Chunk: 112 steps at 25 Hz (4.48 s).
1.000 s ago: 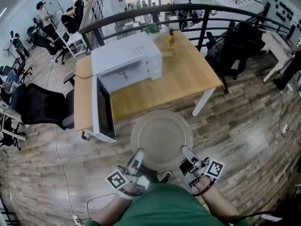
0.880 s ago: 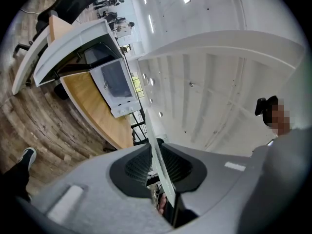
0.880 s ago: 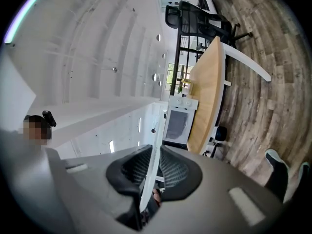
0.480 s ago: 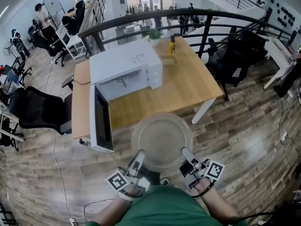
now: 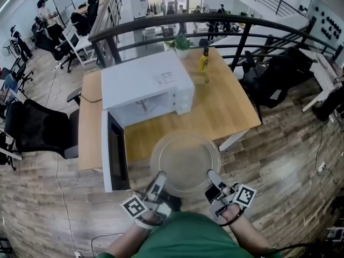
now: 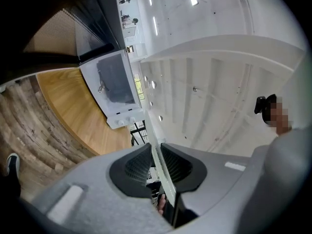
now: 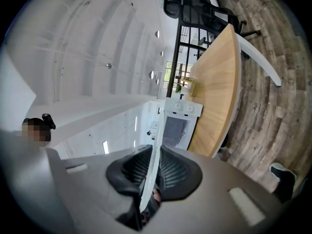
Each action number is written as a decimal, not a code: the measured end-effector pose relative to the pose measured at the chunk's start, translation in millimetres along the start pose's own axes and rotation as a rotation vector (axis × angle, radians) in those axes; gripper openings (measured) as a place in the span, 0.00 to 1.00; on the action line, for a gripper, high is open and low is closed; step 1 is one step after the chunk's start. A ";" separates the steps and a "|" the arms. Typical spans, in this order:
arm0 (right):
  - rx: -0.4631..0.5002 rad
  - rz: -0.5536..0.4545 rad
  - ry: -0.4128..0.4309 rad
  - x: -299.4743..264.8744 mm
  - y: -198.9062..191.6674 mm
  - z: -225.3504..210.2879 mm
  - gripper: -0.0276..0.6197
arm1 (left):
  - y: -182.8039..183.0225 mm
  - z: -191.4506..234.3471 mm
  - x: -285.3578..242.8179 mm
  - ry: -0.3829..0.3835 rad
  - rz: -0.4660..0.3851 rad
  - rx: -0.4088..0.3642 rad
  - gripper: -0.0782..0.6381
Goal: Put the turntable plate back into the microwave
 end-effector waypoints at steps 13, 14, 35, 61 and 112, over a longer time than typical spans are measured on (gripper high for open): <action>0.051 0.099 -0.035 -134.0 33.4 -11.3 0.12 | 94.6 61.9 -45.3 0.024 -0.082 0.049 0.20; 0.046 0.113 -0.035 -141.2 33.3 -13.4 0.12 | 97.9 66.2 -44.5 0.036 -0.093 0.053 0.20; 0.011 0.504 0.051 -244.7 56.6 -67.8 0.12 | 115.3 119.1 -54.7 0.198 -0.375 -0.032 0.20; 0.066 0.567 0.010 -332.0 48.4 -132.1 0.13 | 157.1 211.0 -55.4 0.310 -0.443 -0.061 0.21; 0.072 0.710 -0.054 -370.1 -34.6 -160.5 0.23 | 214.1 297.3 -74.7 0.440 -0.590 0.119 0.19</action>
Point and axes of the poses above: the fingertips, and each gripper's own axes: x backward along the fingers, z to its left, y out of its top, the point moved 1 cm from there along x, backward along the fingers, and after that the axes turned 7 degrees about -y, right-handed, at the moved point
